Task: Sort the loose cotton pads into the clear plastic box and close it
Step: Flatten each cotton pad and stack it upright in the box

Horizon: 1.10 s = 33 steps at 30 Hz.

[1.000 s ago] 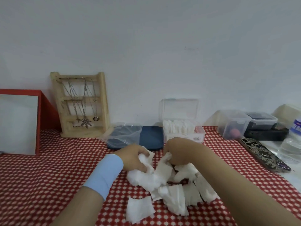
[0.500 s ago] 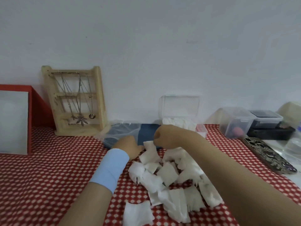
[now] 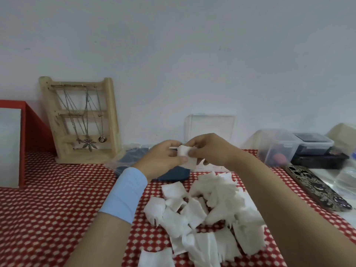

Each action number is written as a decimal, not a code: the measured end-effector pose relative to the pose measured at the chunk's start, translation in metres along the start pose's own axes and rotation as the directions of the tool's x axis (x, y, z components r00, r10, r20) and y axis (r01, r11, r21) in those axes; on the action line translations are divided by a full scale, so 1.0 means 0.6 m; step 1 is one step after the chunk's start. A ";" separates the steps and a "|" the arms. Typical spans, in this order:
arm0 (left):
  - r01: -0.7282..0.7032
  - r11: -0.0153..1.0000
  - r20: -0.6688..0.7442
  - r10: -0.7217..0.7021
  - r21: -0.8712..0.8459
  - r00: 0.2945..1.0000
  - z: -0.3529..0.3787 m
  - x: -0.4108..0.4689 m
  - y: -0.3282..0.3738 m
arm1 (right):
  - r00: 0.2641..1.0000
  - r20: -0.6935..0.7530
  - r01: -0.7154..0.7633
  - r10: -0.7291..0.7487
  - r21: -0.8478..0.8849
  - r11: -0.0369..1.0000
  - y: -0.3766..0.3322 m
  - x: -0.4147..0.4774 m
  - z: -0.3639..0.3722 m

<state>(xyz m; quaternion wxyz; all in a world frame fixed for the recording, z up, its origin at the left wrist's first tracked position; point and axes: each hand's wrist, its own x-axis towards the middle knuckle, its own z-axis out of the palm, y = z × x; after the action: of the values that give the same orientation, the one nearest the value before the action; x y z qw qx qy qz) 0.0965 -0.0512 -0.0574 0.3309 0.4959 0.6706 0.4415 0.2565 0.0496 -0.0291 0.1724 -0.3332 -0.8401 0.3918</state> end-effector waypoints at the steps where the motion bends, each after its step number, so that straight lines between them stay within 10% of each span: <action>1: -0.003 1.000 0.011 0.003 -0.011 1.000 0.003 0.004 0.009 | 1.000 0.002 0.002 -0.002 0.031 1.000 0.003 -0.003 -0.007; 17: 0.084 0.993 -0.015 -0.086 -0.086 0.996 0.030 0.054 0.006 | 0.998 0.008 -0.063 0.069 -0.296 0.953 0.043 -0.007 -0.074; 25: 0.099 0.975 -0.059 -0.112 -0.197 0.992 0.025 0.055 -0.001 | 0.937 0.296 -0.008 0.187 -0.516 0.856 0.053 -0.007 -0.042; 33: 0.036 0.991 -0.209 -0.062 -0.125 0.976 0.028 0.058 -0.006 | 0.989 0.123 -0.053 0.077 -0.183 0.982 0.055 -0.011 -0.069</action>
<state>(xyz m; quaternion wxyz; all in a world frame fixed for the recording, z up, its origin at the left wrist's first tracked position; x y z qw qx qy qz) 0.0997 -0.0141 -0.0675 0.2976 0.4081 0.6863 0.5234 0.2978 0.0831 -0.0285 0.0741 -0.3486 -0.8700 0.3409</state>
